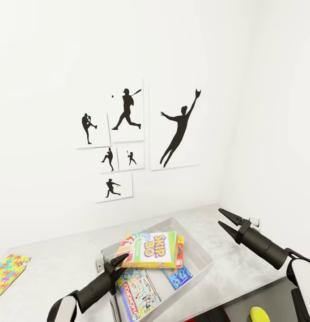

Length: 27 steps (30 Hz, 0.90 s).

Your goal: Put all the toys in the child's room - the three board games (two on the bed and one on the table), the two jigsaw puzzles on the table, and the tennis ball on the table - inside the toy box on the table in the child's room.

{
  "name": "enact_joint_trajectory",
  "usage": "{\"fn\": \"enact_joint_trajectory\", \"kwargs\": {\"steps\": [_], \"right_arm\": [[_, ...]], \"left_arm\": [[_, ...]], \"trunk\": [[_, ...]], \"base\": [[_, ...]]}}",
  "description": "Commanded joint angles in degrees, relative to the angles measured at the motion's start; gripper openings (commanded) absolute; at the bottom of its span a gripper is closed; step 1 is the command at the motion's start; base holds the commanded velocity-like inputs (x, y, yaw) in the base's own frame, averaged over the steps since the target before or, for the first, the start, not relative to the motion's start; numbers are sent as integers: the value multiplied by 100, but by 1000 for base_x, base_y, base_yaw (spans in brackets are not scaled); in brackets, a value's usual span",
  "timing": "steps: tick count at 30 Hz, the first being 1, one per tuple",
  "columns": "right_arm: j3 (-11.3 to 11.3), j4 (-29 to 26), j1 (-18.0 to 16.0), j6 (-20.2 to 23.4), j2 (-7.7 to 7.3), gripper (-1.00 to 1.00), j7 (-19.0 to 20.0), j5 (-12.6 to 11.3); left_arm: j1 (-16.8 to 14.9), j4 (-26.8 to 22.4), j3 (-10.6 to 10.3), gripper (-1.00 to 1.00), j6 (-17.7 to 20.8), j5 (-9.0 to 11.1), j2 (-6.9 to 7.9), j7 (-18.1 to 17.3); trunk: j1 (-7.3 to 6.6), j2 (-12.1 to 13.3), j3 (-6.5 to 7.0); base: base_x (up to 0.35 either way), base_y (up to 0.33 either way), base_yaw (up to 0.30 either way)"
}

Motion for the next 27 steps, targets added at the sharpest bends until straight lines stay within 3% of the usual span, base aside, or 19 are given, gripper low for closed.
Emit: {"fn": "enact_joint_trajectory", "kwargs": {"steps": [1, 4, 5, 7, 9, 14, 18, 22, 24, 27], "right_arm": [[-9, 3, -4, 23, 1, 100, 60, 55], [-1, 3, -4, 23, 12, 100, 57, 56], [2, 3, -4, 23, 17, 100, 57, 56], [4, 3, -4, 23, 19, 100, 57, 56], [5, 3, -4, 23, 27, 100, 53, 56], [22, 3, -4, -59, 44, 100, 48, 56], [78, 3, -4, -158, 47, 100, 43, 61], [192, 3, -4, -194, 43, 100, 40, 157], [216, 3, -4, -201, 46, 100, 39, 205], [228, 3, -4, -204, 47, 100, 39, 229]], "left_arm": [[-5, 21, -18, -100, 26, -14, -7, -43], [-6, 79, -486, -100, 14, -9, -7, 72], [-6, 84, -780, -100, -6, 24, -7, 170], [-6, 86, -979, -100, -21, 194, -7, 259], [-6, 88, -1139, -100, -38, 720, -7, 473], [-4, 77, -1220, -100, -111, 1482, -7, 964], [1, 73, -1229, -100, -183, 1752, -7, 1069], [3, 90, -1229, -100, -600, 1914, -7, 1115], [2, 137, -1231, -100, -910, 2121, -7, 1168], [3, 182, -1244, -100, -1192, 2457, -7, 1520]], "trunk": [[2, -4, -2], [2, -4, -2], [2, -4, -2], [2, -4, -2], [2, -4, -2], [2, -4, -2], [2, -4, -2], [2, -4, -2], [2, -4, -2], [2, -4, -2]], "base": [[0, 0, 0], [0, 0, 0], [0, 0, 0], [0, 0, 0], [0, 0, 0], [0, 0, 0], [0, 0, 0], [0, 0, 0], [0, 0, 0], [0, 0, 0]]}}
